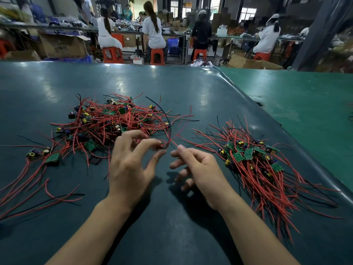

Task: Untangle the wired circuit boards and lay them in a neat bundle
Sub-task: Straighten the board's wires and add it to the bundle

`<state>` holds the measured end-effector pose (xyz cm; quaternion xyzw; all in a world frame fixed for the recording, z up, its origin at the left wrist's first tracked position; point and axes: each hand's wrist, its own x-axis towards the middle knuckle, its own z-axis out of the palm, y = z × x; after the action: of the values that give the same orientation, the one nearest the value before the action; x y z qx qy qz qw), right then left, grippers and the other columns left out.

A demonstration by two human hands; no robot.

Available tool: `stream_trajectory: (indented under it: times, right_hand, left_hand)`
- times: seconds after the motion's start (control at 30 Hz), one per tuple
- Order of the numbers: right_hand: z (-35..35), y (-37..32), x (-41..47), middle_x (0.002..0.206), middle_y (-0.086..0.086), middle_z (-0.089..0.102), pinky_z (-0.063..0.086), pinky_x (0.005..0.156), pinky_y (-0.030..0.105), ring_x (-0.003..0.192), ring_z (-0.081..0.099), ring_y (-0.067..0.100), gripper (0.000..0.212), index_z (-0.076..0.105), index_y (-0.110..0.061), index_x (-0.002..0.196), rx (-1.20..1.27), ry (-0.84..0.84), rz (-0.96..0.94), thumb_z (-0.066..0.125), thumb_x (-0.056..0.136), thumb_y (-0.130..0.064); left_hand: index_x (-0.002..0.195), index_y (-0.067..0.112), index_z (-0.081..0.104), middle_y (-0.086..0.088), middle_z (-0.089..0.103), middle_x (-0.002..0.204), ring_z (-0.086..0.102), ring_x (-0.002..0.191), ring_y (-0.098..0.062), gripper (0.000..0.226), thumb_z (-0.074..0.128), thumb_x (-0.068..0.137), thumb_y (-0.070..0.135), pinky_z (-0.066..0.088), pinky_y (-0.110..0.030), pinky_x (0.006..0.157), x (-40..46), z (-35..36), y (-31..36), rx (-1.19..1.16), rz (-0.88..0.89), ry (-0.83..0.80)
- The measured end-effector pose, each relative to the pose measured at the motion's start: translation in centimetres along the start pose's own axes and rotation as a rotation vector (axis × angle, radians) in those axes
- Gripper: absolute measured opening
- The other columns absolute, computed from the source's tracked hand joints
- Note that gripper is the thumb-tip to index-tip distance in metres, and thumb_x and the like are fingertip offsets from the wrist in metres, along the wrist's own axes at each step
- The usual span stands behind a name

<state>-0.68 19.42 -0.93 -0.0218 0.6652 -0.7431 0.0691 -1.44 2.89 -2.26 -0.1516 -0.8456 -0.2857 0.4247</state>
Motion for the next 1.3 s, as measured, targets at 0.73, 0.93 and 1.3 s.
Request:
stream_trajectory:
  times: [0.73,0.93,1.3]
  right_hand:
    - [-0.3,0.3,0.1,0.073,-0.005,0.072,0.046,0.056,0.017,0.062,0.061,0.004,0.012,0.078,-0.011,0.088,-0.121,0.069,-0.22,0.067,0.091,-0.016]
    - [-0.5,0.3,0.1,0.065,-0.001,0.069,0.048,0.043,0.024,0.051,0.057,0.009,0.003,0.072,-0.01,0.083,-0.049,0.065,-0.159,0.074,0.085,-0.012]
    - [-0.1,0.4,0.5,0.067,0.003,0.066,0.053,0.051,0.021,0.061,0.07,0.019,0.011,0.062,-0.006,0.082,0.144,0.126,-0.106,0.064,0.09,0.001]
  left_hand:
    - [0.087,0.011,0.076,-0.006,0.07,0.092,0.067,0.081,-0.018,0.017,0.068,0.078,0.022,0.052,-0.033,0.067,-0.2,0.5,1.7,-0.729,-0.43,-0.281]
    - [0.081,0.015,0.074,-0.006,0.069,0.084,0.065,0.075,-0.025,0.008,0.072,0.081,0.008,0.05,-0.033,0.062,-0.5,0.7,1.8,-0.678,-0.373,-0.303]
    - [0.091,0.01,0.049,-0.01,0.071,0.087,0.065,0.063,-0.016,0.013,0.043,0.102,0.009,0.056,-0.025,0.057,0.3,1.0,1.5,-1.043,-0.913,-0.085]
